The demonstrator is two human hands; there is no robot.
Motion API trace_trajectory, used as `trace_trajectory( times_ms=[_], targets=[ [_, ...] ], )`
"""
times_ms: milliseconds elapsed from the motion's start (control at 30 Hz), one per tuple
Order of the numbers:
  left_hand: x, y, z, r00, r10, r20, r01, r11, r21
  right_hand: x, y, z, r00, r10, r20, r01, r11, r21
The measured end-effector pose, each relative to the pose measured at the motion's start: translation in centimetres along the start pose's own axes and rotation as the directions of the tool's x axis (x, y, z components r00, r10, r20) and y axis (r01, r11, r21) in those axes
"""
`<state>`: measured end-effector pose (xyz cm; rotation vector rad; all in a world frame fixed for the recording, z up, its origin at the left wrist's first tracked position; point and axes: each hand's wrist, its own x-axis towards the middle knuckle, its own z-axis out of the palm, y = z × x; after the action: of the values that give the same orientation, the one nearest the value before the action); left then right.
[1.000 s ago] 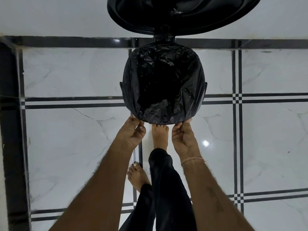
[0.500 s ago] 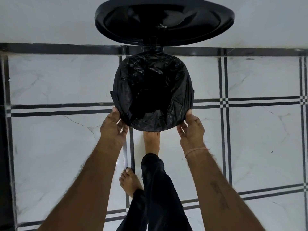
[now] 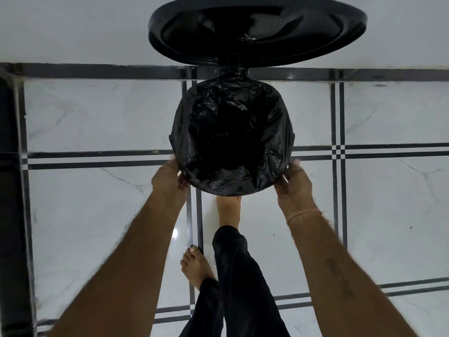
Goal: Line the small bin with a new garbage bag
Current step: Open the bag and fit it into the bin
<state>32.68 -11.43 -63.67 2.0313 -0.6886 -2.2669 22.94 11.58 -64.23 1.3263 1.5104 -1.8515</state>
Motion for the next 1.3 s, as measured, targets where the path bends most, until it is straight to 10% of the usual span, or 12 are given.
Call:
trace_trajectory(
  times_ms=[867,1133,1300],
  targets=[
    [0.9,1.5,1.4,0.917,0.392,-0.074,-0.376,0.911,0.168,0.3,-4.5,2.1,0.998,0.057,0.011,-0.054,0.98,-0.194],
    [1.4,1.8,2.1,0.879,0.462,-0.114,-0.428,0.872,0.236,0.6,-3.4,3.2,0.958,-0.239,-0.158,0.196,0.95,-0.244],
    [0.8,3.4,3.5,0.836,0.542,0.087,-0.543,0.792,0.28,1.3,-4.8,3.9,0.921,-0.386,0.055,0.382,0.863,-0.33]
  ],
)
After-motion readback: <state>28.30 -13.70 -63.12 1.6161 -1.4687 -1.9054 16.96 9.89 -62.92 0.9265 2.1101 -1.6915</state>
